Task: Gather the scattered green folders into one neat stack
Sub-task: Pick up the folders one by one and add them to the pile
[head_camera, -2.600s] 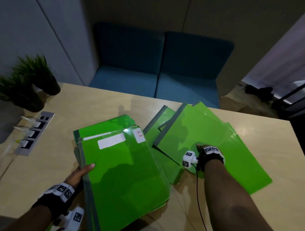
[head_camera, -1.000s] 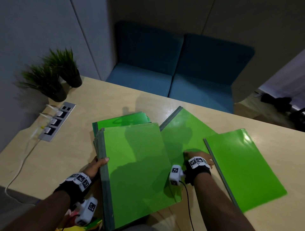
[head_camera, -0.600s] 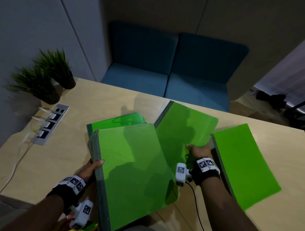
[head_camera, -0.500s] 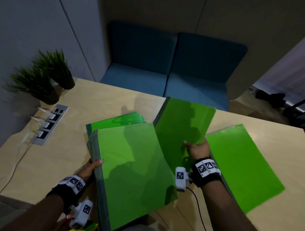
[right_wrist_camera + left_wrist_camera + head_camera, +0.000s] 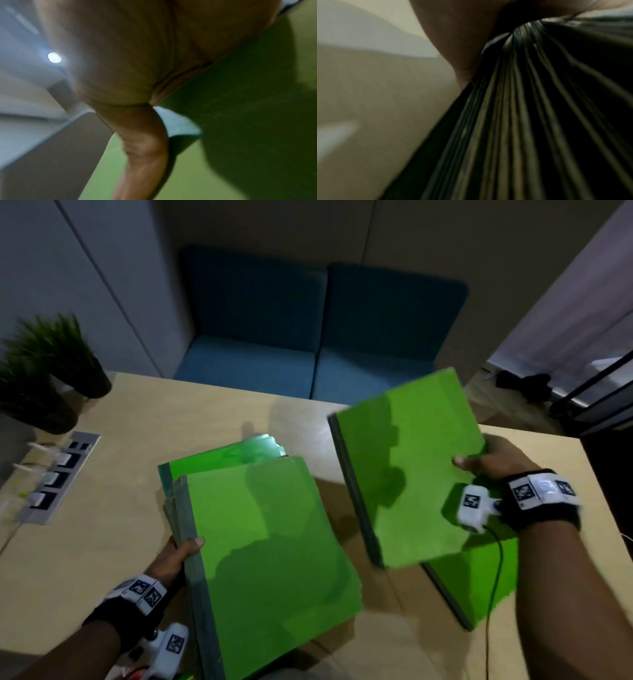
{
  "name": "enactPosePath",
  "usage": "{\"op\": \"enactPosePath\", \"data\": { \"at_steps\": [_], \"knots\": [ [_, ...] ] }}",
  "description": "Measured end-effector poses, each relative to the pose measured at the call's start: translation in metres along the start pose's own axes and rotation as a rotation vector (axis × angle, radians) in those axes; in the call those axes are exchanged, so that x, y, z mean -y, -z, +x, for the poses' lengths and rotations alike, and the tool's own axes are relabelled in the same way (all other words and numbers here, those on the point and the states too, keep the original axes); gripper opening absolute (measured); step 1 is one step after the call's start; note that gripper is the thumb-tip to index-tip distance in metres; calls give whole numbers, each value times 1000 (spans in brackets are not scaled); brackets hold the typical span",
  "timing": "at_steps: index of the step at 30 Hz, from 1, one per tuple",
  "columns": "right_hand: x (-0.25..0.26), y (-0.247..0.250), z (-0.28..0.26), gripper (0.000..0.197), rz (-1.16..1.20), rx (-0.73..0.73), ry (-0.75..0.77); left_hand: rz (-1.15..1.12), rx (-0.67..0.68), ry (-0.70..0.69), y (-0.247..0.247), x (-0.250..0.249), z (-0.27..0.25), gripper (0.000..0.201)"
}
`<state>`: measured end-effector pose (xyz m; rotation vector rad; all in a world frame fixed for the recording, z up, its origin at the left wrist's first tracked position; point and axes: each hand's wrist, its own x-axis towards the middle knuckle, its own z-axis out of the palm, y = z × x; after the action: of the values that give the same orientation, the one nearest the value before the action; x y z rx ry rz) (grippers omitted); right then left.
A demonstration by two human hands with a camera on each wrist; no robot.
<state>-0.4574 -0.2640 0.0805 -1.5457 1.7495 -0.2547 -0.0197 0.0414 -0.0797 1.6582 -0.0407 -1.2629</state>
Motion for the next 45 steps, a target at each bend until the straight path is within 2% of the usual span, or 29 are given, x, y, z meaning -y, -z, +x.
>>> {"op": "enactPosePath", "data": {
  "at_steps": [2,4,8,13,16,18,20,21,23,28,31,35,37,39,42,45],
  "knots": [
    [-38,14,18,36,-226,78,-87,15,47,-10,-11,1,2,47],
    [-76,15,39,47,-405,125,-163,51,84,-21,-25,3,2,65],
    [-131,8,60,71,-553,44,-258,145,143,-6,-49,7,0,88],
    [-168,-29,59,86,-537,25,-292,146,157,17,-57,12,0,84],
    [-169,-44,55,90,-490,-82,-325,154,109,20,-58,15,2,79],
    [-171,-44,52,97,-425,-90,-401,171,96,25,-58,15,1,87],
    [-179,-40,48,104,-419,-44,-475,174,88,23,-58,13,0,85],
    [-182,-40,42,105,-442,-11,-480,166,92,28,-58,14,1,77],
    [-189,-39,36,87,-470,24,-434,165,94,36,-56,14,2,67],
    [-164,-36,27,49,-159,6,-399,220,71,67,-50,11,1,80],
    [-130,-18,18,55,169,-148,-291,242,92,56,-44,14,8,96],
    [-78,16,5,42,418,-270,-8,279,119,37,-38,19,14,105],
    [-59,25,0,37,560,-290,71,297,122,31,-35,23,18,115],
    [-47,18,-3,34,695,-219,92,331,135,18,-33,25,19,120],
    [-36,-21,-10,37,834,6,95,355,137,-9,-34,25,15,121],
    [-33,-79,-18,39,751,192,47,364,153,-26,-37,21,7,126]
  ]
}}
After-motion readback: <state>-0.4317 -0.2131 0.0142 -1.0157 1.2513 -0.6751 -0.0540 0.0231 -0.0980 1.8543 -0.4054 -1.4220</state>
